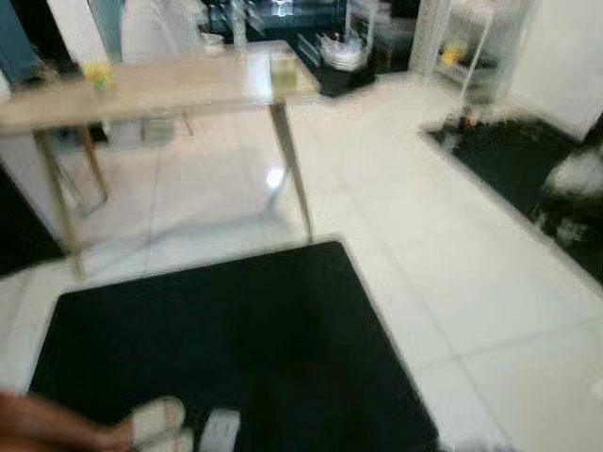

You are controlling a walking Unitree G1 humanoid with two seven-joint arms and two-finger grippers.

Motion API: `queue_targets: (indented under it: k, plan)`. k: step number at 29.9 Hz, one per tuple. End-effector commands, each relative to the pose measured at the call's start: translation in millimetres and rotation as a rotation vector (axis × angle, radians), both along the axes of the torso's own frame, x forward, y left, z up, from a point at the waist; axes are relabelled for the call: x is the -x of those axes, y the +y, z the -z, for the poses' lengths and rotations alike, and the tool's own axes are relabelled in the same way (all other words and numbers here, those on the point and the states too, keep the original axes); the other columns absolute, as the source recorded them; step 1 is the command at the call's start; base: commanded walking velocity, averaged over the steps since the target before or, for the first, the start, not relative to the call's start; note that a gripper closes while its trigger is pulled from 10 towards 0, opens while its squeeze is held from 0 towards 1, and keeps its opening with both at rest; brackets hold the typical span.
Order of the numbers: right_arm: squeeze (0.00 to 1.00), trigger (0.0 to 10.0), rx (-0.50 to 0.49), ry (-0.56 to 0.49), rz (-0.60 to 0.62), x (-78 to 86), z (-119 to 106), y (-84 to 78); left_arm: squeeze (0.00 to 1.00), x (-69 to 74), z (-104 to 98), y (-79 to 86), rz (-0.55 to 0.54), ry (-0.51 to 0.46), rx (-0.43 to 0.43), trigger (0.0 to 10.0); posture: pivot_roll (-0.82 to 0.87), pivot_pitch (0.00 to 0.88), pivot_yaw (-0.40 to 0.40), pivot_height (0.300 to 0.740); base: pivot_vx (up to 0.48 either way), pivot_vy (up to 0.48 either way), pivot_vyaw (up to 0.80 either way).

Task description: Restocking fridge

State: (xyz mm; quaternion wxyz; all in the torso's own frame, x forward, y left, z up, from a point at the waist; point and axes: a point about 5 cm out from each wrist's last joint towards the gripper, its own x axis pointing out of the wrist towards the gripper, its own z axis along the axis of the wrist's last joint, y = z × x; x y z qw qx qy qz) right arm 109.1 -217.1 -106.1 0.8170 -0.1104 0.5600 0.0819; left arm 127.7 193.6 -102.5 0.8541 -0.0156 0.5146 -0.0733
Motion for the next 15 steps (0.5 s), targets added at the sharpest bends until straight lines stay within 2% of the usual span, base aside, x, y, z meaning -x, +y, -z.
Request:
queue_targets:
  k: [1,15]
  plan:
    - [0.0,10.0,-0.023,0.008,-0.006,1.7,1.7,6.8,0.0,6.0,1.9,0.4,-0.006,0.02,0.008,10.0,0.07,0.0,-0.037,0.74,0.0,0.0,0.0]
    - [0.0,10.0,-0.017,-0.002,-0.013,-2.7,-0.1,4.1,0.0,10.4,3.6,-3.4,-0.014,0.03,0.028,10.0,0.04,0.0,-0.035,0.74,0.0,0.0,0.0]
